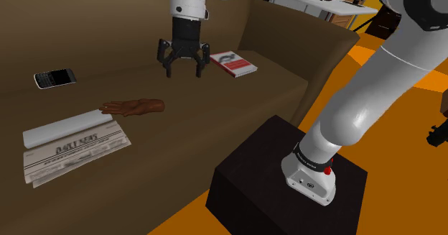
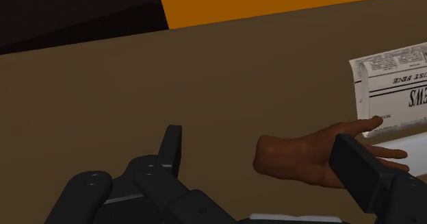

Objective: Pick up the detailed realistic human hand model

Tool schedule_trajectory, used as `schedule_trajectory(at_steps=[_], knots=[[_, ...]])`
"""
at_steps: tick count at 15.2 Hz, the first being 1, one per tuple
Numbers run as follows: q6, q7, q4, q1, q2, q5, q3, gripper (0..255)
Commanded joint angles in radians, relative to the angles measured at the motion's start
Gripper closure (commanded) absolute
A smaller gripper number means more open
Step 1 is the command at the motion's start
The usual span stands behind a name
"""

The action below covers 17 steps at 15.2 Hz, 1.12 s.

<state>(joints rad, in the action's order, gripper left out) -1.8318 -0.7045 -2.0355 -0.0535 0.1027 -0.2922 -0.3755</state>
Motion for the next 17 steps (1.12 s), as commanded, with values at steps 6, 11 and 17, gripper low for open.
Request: schedule_trajectory(at_steps=[6,11,17], knots=[[-0.057,-0.170,0.186,-0.048,-0.276,0.016,-0.044,0],[-0.072,-0.279,0.363,-0.103,-0.485,0.037,-0.049,0],[-0.113,-0.296,0.395,-0.125,-0.566,0.044,-0.044,0]])
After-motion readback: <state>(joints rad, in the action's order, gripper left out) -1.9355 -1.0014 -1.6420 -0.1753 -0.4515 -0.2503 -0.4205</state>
